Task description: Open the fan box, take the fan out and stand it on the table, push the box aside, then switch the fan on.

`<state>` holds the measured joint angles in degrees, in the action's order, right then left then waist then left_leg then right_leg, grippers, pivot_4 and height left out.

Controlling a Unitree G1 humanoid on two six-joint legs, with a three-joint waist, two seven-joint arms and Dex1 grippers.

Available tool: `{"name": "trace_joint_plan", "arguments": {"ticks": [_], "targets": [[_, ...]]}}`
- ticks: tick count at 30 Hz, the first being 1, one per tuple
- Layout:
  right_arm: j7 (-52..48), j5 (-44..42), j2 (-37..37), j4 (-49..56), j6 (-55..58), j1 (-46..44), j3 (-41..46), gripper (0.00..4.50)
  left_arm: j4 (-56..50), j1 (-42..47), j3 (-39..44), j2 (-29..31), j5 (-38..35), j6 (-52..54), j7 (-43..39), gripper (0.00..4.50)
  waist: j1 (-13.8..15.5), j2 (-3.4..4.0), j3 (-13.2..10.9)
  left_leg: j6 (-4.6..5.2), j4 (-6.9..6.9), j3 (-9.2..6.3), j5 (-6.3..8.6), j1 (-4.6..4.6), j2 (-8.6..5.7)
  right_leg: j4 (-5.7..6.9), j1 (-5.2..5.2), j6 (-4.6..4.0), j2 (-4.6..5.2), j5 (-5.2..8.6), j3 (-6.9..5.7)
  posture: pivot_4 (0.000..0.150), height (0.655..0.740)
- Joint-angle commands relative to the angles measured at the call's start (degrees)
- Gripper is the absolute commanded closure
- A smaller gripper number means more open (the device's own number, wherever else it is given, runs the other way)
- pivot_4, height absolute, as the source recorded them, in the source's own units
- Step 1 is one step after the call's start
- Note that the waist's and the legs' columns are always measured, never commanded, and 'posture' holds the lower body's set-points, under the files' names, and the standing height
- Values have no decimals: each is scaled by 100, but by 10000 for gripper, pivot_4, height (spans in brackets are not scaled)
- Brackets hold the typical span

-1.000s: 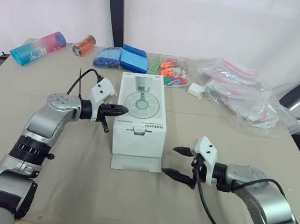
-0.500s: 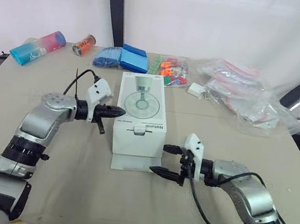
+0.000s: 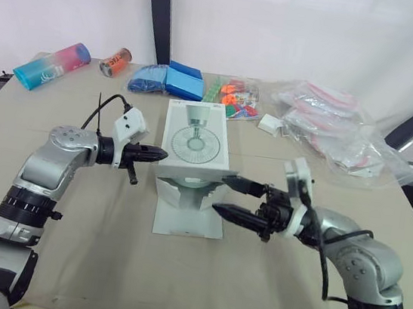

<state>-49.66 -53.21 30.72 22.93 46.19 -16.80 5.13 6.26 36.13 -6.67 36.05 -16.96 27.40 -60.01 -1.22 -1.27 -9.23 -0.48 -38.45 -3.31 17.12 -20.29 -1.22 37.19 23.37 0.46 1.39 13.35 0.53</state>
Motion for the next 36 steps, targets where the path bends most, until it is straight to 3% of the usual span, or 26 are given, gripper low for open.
{"name": "trace_joint_plan", "arguments": {"ticks": [1,8,15,20,24,28,35,36], "targets": [[479,-263,-233,-14,71,-362,174,0,21,-22,422,23,-126,85,239,44248,-5,0,0,0,0,1,0,0,0,0,1,0,0,0,1,1500,7400],[948,942,-497,-539,-339,-615,-585,0,-942,-446,1560,349,-1323,1212,307,44248,-16,0,0,1,1,2,2,-6,3,0,8,-1,-1,-1,0,1500,7400],[1165,1432,-638,-939,-421,-768,-726,0,-1764,-557,1941,573,-2476,2017,90,44248,22,-4,1,-3,-2,-1,4,-10,-1,-1,9,-1,5,-1,-3,1500,7400],[1156,1456,-683,-950,-388,-843,-663,0,-1500,-316,1327,176,-1995,1691,512,44248,15,-5,3,-3,-4,0,3,-8,-1,0,7,0,2,-3,-2,1500,7400],[1257,1233,-702,-707,-184,-874,-476,0,-654,-231,501,-171,-1046,1051,813,44248,0,0,4,-3,0,5,4,-6,-1,0,10,-3,1,-4,2,1500,7400],[1347,939,-648,-340,54,-925,-292,11273,-349,-242,428,-232,-878,847,762,45000,-7,-3,2,-2,0,5,4,-10,1,0,15,-4,0,-5,3,1500,7400],[1647,1112,-118,247,604,-1252,-492,44379,-230,-205,473,-268,-774,761,750,45000,-5,-3,3,-3,-2,4,4,-9,-1,0,11,-3,2,-6,3,1500,7400],[1616,1297,95,397,633,-1322,-698,44872,-231,-195,482,-271,-769,756,750,45000,-4,-3,3,-3,-2,4,3,-9,-1,0,11,-3,2,-6,2,1500,7400]]}}
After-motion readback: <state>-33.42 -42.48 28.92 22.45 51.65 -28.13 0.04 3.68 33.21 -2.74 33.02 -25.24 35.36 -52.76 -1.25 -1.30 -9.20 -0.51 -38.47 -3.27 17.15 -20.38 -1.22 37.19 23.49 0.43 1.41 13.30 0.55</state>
